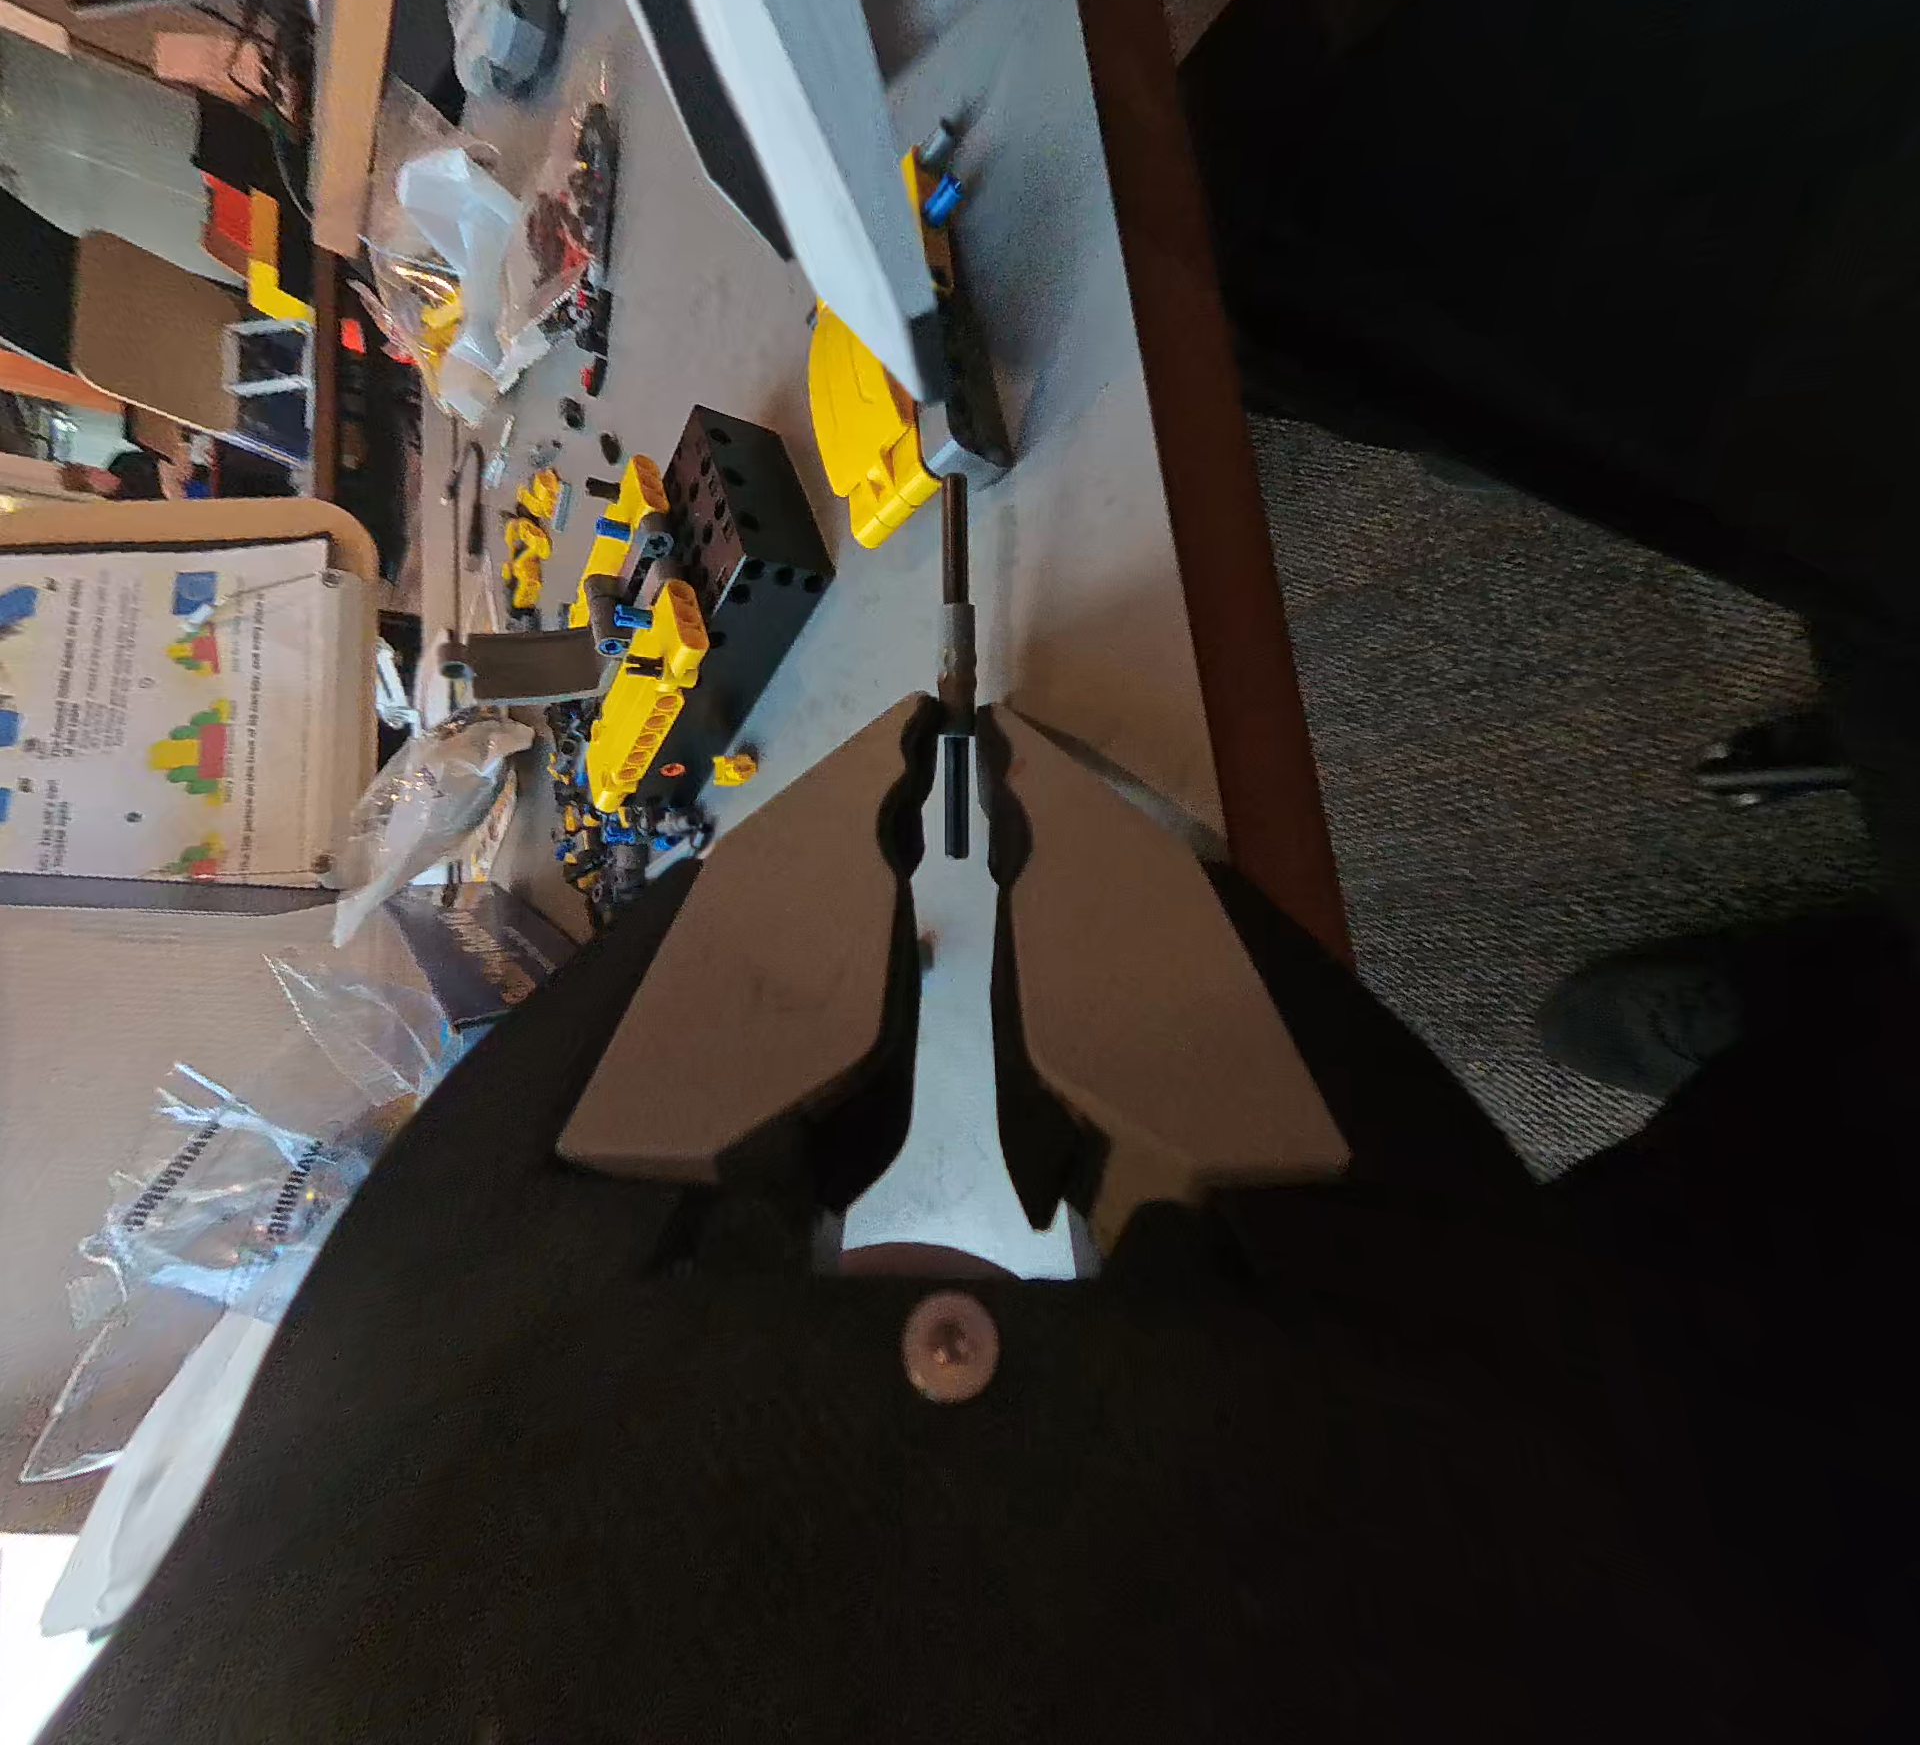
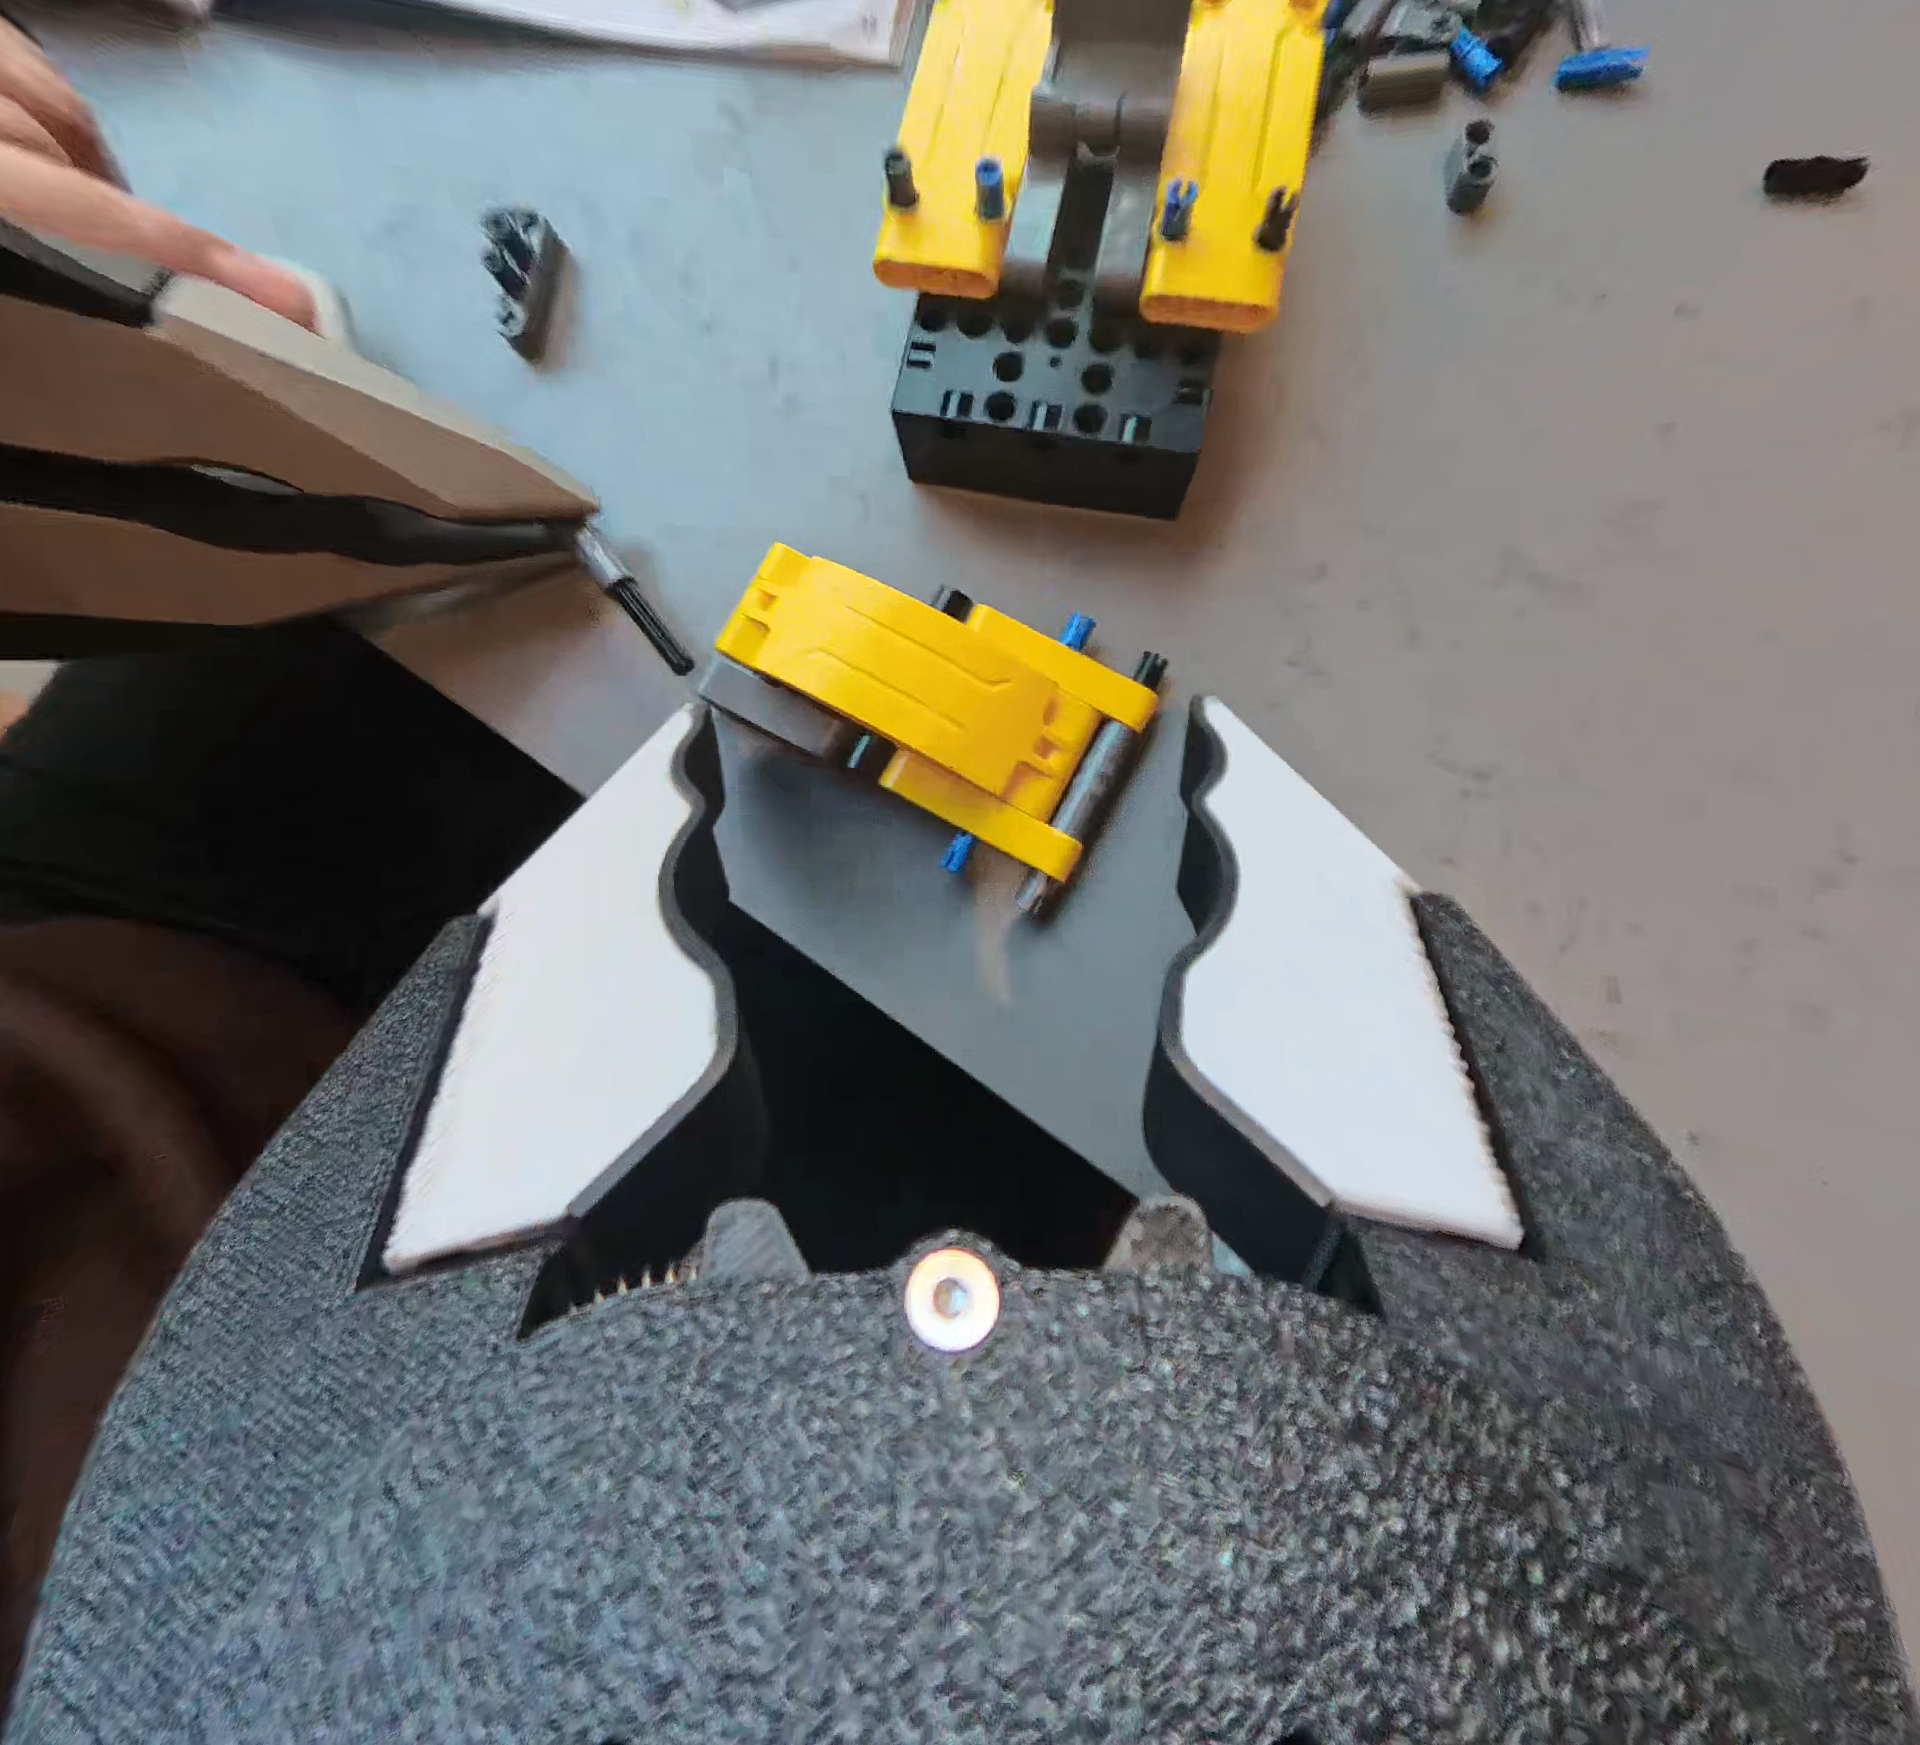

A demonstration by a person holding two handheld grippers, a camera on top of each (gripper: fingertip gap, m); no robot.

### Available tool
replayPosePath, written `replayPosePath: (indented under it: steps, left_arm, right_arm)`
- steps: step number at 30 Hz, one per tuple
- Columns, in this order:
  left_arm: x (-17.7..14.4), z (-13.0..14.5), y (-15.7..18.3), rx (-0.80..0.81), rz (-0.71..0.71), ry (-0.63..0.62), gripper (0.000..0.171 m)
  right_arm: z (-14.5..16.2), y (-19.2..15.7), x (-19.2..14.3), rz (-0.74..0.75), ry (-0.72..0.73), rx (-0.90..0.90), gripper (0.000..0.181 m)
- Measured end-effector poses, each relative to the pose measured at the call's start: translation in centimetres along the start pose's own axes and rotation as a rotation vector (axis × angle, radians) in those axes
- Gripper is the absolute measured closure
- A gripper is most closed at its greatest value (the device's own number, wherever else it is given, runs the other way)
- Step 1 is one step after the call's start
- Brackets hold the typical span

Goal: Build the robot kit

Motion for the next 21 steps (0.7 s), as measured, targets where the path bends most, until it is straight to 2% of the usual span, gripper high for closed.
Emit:
replayPosePath:
  steps: [3,6,9,12,15,17,21]
  left_arm:
    - [-0.1,0.1,0.2,0.033,-0.026,0.052,0.168]
    - [-0.4,0.2,0.3,0.017,-0.069,0.116,0.168]
    - [-0.4,0.3,0.2,0.044,-0.122,0.122,0.168]
    - [-0.3,0.2,0.2,0.063,-0.142,0.125,0.168]
    - [-0.3,0.3,0.1,0.067,-0.155,0.124,0.168]
    - [-0.2,0.4,0.0,0.069,-0.169,0.116,0.168]
    - [-0.1,0.4,-0.2,0.055,-0.166,0.111,0.167]
  right_arm:
    - [0.4,0.1,0.7,-0.002,-0.032,-0.032,0.098]
    - [1.0,0.8,0.0,-0.056,-0.073,-0.124,0.121]
    - [2.0,3.5,-1.0,0.004,-0.131,-0.209,0.114]
    - [2.6,5.8,-2.1,0.102,-0.175,-0.211,0.122]
    - [2.2,5.5,-2.6,0.070,-0.114,-0.125,0.110]
    - [1.6,4.6,-2.5,-0.009,-0.060,-0.077,0.101]
    - [1.7,4.8,-2.5,-0.070,-0.087,-0.248,0.096]
Point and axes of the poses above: each gripper's, where its closed fingertips meet, x out along the fingers, z out of its underside, y = z × x across the jaws, the point moved 4 cm from there along -x, back along the fingers, and after that the axes turned 13 degrees about -x, right-handed, at the moved point
